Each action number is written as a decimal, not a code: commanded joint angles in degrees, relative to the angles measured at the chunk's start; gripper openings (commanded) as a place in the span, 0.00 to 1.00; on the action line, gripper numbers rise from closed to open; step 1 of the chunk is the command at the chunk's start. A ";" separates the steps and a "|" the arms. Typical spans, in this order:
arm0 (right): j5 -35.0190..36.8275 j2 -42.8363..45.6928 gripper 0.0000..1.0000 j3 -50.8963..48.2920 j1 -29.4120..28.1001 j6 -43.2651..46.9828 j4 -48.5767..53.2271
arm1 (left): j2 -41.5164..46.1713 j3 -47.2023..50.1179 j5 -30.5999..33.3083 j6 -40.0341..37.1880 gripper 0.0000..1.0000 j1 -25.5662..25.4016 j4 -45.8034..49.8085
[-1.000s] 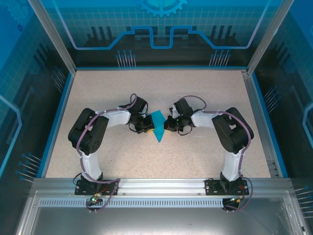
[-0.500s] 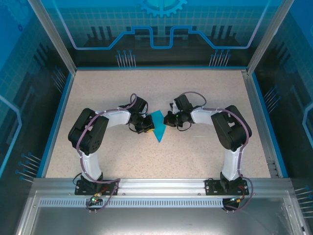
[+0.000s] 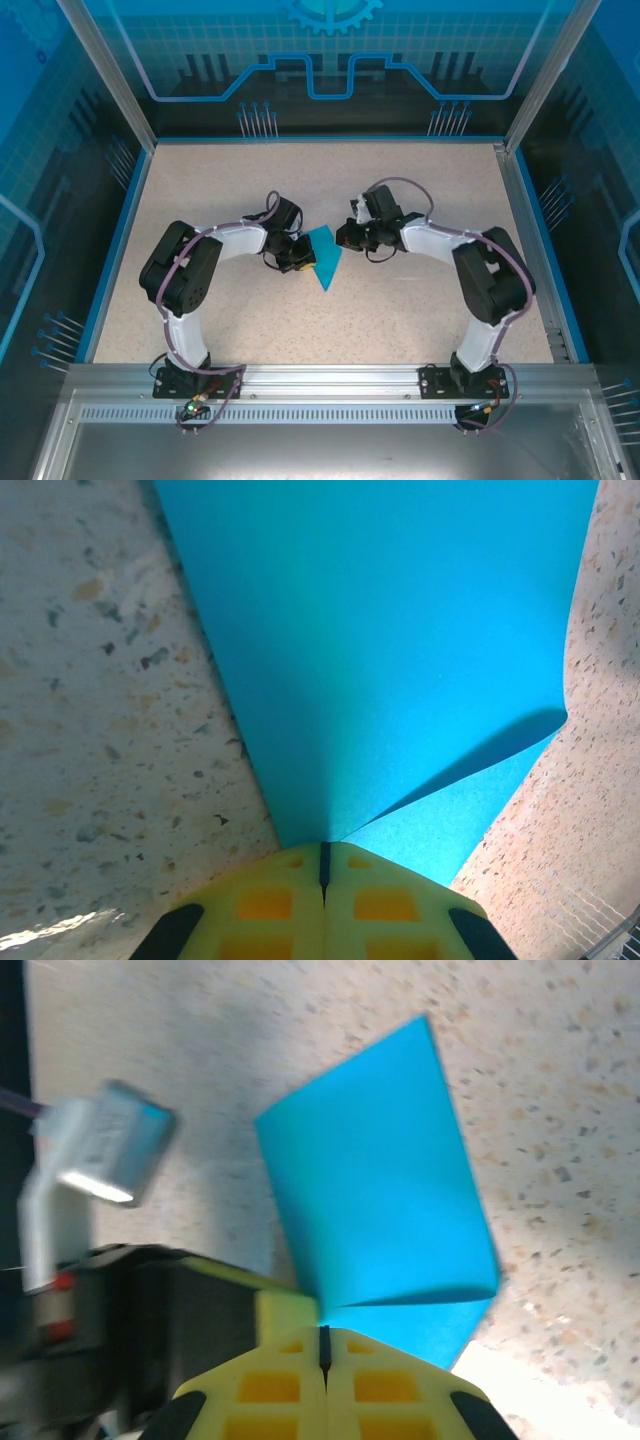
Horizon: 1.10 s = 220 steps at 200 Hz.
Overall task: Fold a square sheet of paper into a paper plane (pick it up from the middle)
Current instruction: Third fold the triangle at the center of the table.
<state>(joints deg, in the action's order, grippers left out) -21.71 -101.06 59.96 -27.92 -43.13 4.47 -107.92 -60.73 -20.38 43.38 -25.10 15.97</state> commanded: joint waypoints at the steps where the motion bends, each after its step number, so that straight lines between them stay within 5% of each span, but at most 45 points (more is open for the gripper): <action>1: -2.40 2.39 0.00 -4.13 -1.78 -2.00 -1.11 | -1.94 0.90 4.03 -0.84 0.00 -0.56 5.12; 64: -5.33 0.38 0.00 -9.25 -9.13 -5.62 -5.58 | -1.35 1.39 4.46 -0.48 0.00 -0.74 4.44; 220: -4.19 -3.96 0.00 -10.31 -9.94 -1.62 0.82 | -1.00 1.84 4.65 -0.48 0.00 -0.72 4.46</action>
<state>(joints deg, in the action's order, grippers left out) -25.98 -103.55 48.99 -37.26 -46.85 0.95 -107.79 -60.73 -19.75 43.40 -25.36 15.94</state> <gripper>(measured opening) 0.043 0.050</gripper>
